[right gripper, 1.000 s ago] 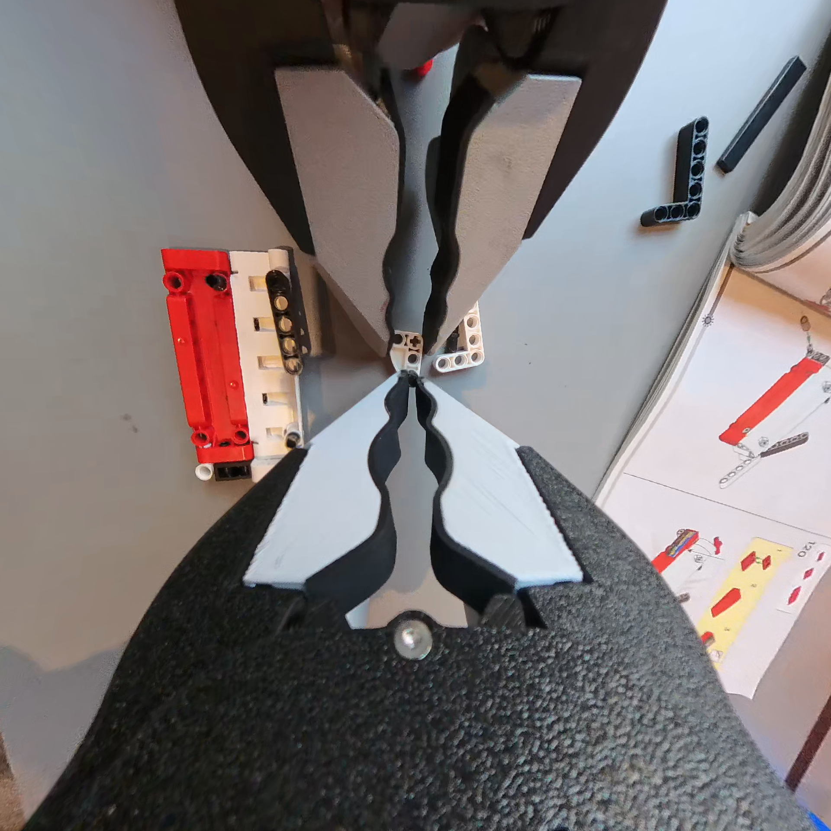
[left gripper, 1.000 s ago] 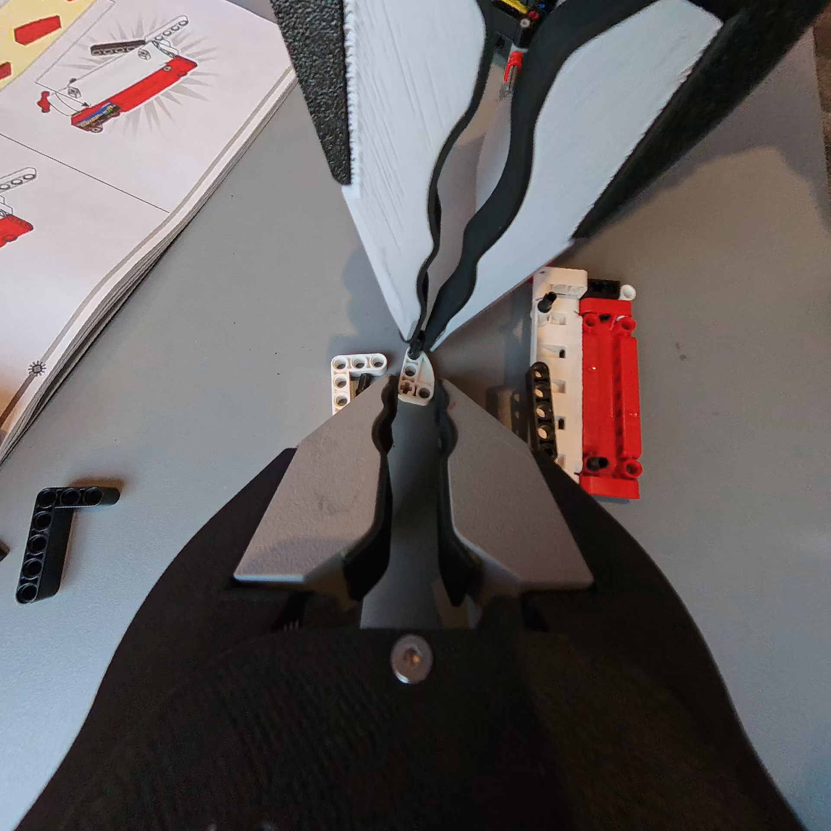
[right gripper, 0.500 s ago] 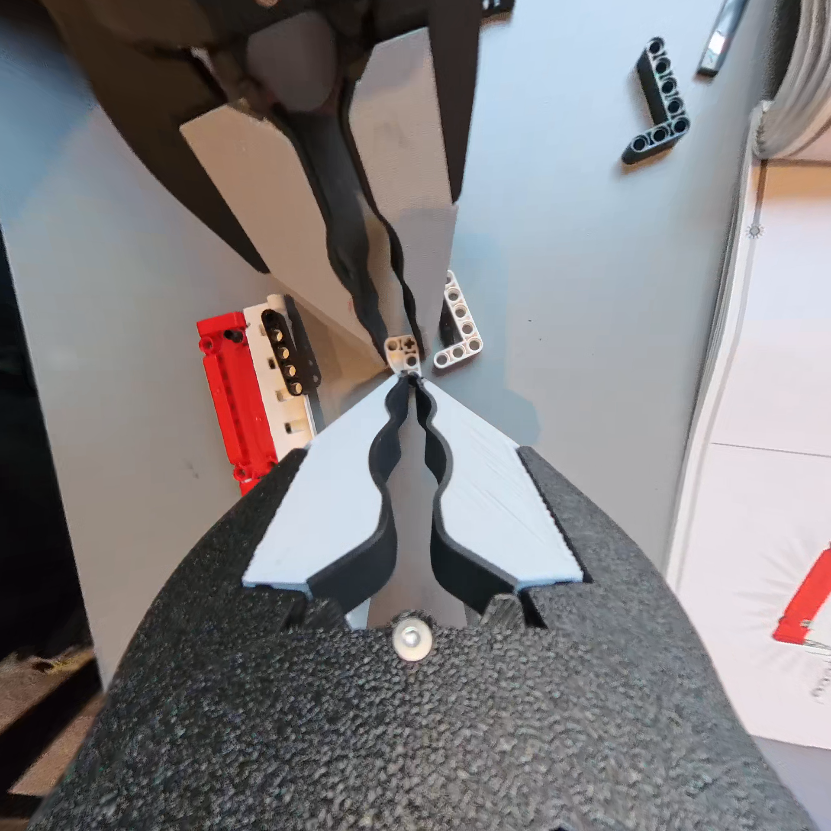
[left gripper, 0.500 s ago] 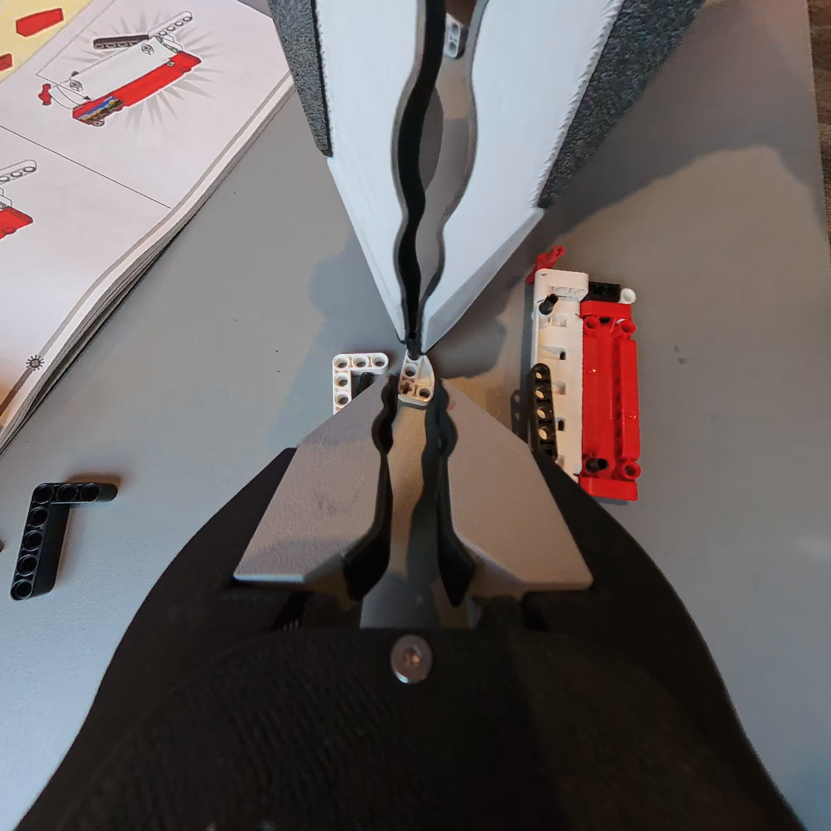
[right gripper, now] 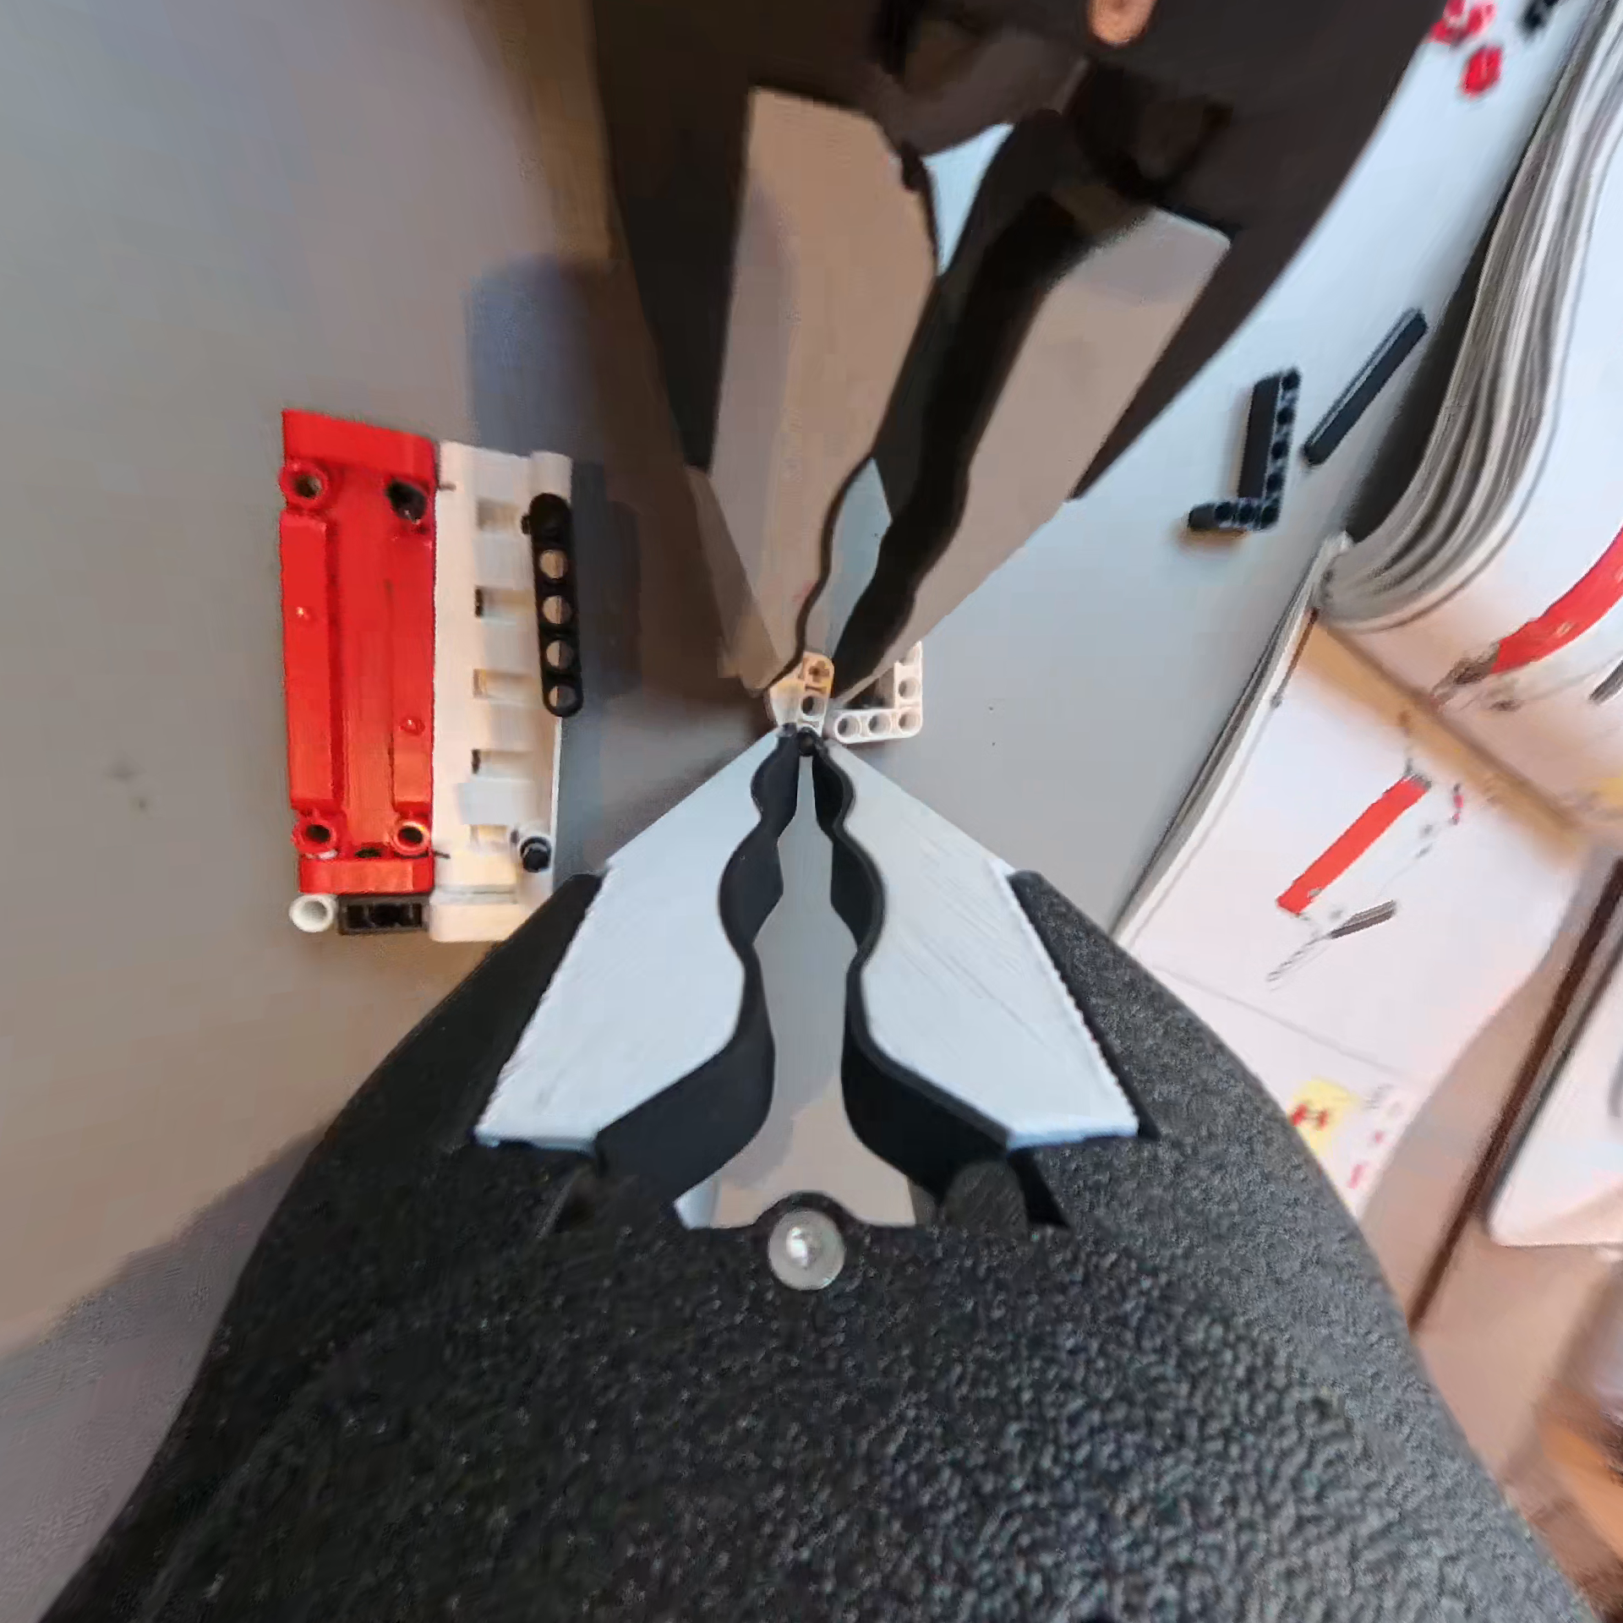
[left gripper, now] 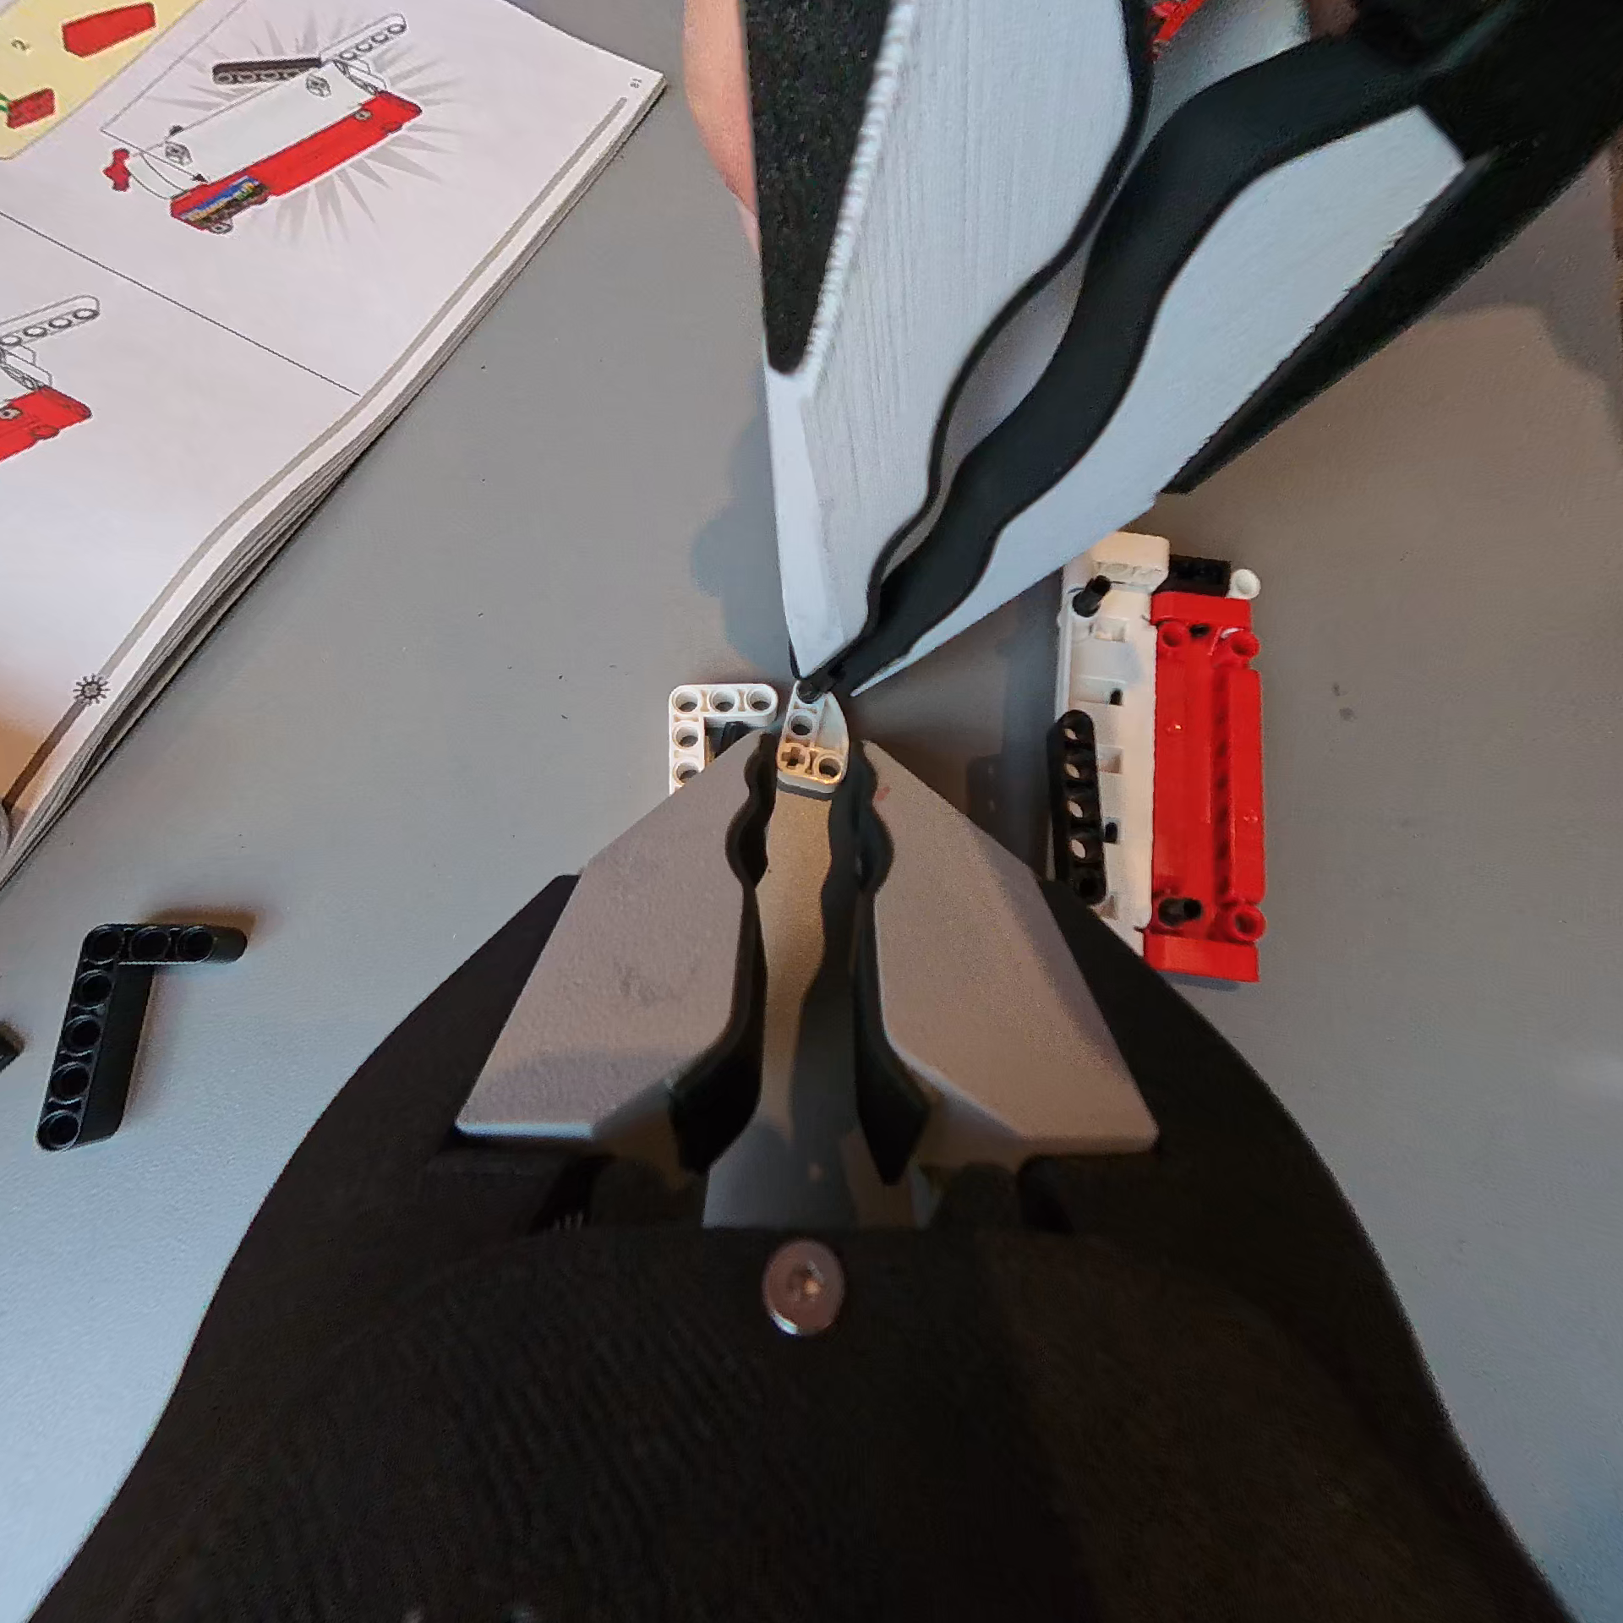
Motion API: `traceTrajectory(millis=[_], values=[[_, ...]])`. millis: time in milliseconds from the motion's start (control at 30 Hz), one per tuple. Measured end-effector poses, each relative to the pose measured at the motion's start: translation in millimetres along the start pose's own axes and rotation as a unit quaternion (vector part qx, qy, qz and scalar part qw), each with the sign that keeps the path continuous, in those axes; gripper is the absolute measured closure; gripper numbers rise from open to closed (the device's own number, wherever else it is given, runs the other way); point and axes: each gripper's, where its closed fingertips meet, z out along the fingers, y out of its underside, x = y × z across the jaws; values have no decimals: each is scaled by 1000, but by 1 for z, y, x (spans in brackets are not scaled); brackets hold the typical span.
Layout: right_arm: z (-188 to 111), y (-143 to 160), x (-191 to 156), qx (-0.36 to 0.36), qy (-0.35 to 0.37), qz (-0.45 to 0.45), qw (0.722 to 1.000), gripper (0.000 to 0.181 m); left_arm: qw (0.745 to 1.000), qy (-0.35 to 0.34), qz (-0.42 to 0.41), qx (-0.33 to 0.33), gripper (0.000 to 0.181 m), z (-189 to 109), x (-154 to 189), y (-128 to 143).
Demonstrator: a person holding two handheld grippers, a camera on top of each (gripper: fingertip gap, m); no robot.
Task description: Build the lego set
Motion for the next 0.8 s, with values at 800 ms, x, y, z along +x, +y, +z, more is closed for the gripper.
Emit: traceTrajectory(millis=[800], values=[[1, 0, 0, 79, -74, 181, 978, 177, 1000, 0, 4, 4, 168, 1, 2, -2]])
